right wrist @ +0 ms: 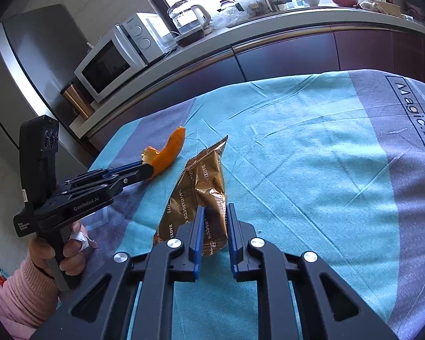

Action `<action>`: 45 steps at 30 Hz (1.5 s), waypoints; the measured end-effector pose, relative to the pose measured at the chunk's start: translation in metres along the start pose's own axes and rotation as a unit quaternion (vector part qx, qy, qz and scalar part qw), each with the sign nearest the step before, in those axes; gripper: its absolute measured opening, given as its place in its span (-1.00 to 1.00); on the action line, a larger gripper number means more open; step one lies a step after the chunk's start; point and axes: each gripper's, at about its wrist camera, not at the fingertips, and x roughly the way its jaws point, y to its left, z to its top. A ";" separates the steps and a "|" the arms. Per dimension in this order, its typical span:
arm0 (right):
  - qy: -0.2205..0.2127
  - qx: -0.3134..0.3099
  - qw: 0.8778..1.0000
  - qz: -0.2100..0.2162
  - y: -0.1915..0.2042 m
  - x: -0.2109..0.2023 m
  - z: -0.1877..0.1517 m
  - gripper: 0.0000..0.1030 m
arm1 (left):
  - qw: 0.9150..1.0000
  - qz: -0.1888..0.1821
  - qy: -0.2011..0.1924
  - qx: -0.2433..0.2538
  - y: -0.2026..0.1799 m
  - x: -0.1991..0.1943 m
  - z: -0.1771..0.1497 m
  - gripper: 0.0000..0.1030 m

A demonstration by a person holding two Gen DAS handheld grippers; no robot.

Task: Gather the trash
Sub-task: 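Grasp the orange peel with the left gripper while the right grasps the gold wrapper, then carry the orange peel and gold wrapper over to the teal bin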

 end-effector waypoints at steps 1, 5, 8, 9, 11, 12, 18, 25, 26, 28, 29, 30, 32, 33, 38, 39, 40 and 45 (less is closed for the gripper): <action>-0.001 -0.001 1.000 0.003 0.001 -0.001 -0.001 -0.80 | 1.000 -0.002 -0.001 -0.002 0.000 -0.002 -0.001 -0.89; -0.008 -0.004 1.000 0.012 0.009 -0.003 -0.002 -0.85 | 1.000 -0.009 -0.003 -0.007 0.002 -0.008 -0.007 -0.93; -0.012 -0.001 1.000 0.019 0.012 -0.004 -0.003 -0.86 | 1.000 -0.013 -0.006 -0.012 0.003 -0.014 -0.012 -0.93; -0.013 0.001 1.000 0.022 0.013 -0.005 -0.003 -0.87 | 1.000 -0.014 -0.008 -0.014 0.004 -0.016 -0.014 -0.93; -0.016 0.002 1.000 0.025 0.014 -0.007 -0.003 -0.87 | 1.000 -0.016 -0.010 -0.018 0.006 -0.022 -0.016 -0.93; -0.018 0.003 0.999 0.027 0.015 -0.009 -0.003 -0.87 | 1.000 -0.015 -0.013 -0.020 0.008 -0.026 -0.018 -0.93; -0.027 0.005 0.999 0.039 0.021 -0.016 -0.006 -0.88 | 0.999 -0.012 -0.028 -0.032 0.017 -0.052 -0.028 -0.93; -0.035 0.000 0.998 0.051 0.031 -0.024 -0.010 -0.88 | 0.998 -0.009 -0.038 -0.051 0.035 -0.083 -0.047 -0.93; -0.036 0.000 0.998 0.052 0.033 -0.024 -0.009 -0.88 | 0.998 -0.009 -0.041 -0.055 0.038 -0.087 -0.049 -0.93; -0.036 -0.002 0.998 0.056 0.036 -0.025 -0.011 -0.88 | 0.997 -0.008 -0.045 -0.063 0.045 -0.096 -0.054 -0.93; -0.036 -0.002 0.998 0.058 0.038 -0.026 -0.012 -0.88 | 0.997 -0.008 -0.047 -0.067 0.048 -0.100 -0.057 -0.93; -0.036 -0.003 0.998 0.059 0.039 -0.026 -0.012 -0.88 | 0.996 -0.009 -0.050 -0.071 0.051 -0.105 -0.059 -0.93; -0.036 -0.004 0.997 0.064 0.044 -0.025 -0.012 -0.88 | 0.996 -0.002 -0.056 -0.076 0.055 -0.115 -0.065 -0.93; -0.037 -0.005 0.997 0.066 0.046 -0.025 -0.012 -0.88 | 0.995 0.000 -0.059 -0.077 0.057 -0.119 -0.067 -0.93; -0.034 -0.012 0.996 0.077 0.058 -0.023 -0.016 -0.88 | 0.993 0.004 -0.073 -0.093 0.070 -0.142 -0.080 -0.94; -0.034 -0.013 0.996 0.080 0.060 -0.023 -0.016 -0.88 | 0.993 0.005 -0.075 -0.095 0.071 -0.146 -0.082 -0.93; -0.033 -0.014 0.996 0.083 0.062 -0.023 -0.017 -0.88 | 0.992 0.007 -0.078 -0.098 0.074 -0.151 -0.085 -0.93; -0.033 -0.021 0.995 0.095 0.075 -0.021 -0.018 -0.88 | 0.990 0.015 -0.088 -0.109 0.085 -0.169 -0.098 -0.94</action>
